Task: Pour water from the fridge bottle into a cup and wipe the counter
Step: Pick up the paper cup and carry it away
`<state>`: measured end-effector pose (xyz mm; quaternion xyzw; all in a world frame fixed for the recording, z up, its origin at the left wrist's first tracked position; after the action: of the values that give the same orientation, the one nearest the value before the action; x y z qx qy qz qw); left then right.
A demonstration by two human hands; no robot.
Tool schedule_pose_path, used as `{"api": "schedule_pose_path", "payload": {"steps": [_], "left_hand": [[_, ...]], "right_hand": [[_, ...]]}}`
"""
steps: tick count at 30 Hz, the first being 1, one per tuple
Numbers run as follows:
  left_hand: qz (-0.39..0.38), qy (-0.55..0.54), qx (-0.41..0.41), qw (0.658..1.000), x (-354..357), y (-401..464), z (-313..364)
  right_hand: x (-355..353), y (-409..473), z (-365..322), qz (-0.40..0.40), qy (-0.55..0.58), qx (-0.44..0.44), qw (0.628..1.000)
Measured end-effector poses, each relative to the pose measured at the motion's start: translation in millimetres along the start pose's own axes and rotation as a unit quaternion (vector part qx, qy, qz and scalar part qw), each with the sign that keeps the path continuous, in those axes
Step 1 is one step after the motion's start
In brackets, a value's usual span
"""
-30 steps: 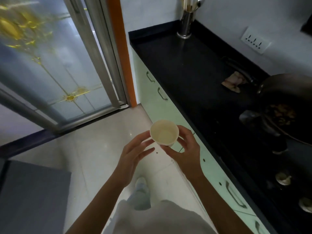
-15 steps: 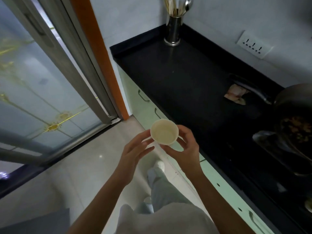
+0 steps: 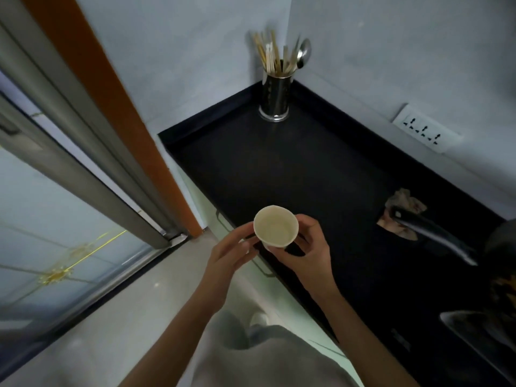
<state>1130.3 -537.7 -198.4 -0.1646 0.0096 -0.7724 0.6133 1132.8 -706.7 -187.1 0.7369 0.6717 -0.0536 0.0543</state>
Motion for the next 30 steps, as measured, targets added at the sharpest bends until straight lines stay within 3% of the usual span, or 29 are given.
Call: {"api": "schedule_pose_path", "payload": {"steps": [15, 21, 30], "left_hand": [[-0.049, -0.035, -0.071, 0.996, -86.8, 186.6, 26.4], [-0.007, -0.024, -0.128, 0.991, -138.9, 252.5, 26.1], [0.020, -0.013, -0.116, 0.993, -202.7, 309.6, 17.5]], "right_hand": [[62.1, 161.6, 25.2, 0.072, -0.011, 0.058, 0.996], [109.5, 219.7, 40.5, 0.084, -0.030, 0.077, 0.993], [160.8, 283.9, 63.4, 0.075, -0.052, 0.098, 0.991]]}}
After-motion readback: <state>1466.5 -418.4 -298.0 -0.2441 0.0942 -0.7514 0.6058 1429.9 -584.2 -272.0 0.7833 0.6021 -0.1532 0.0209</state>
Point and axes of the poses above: each hand's wrist, its own y-axis towards the middle knuckle, its own x-axis out of the palm, z = x × y, the point moved 7 cm from there along y, towards the middle knuckle, and after that the axes turned 3 degrees about -z, right-handed, at the moved point
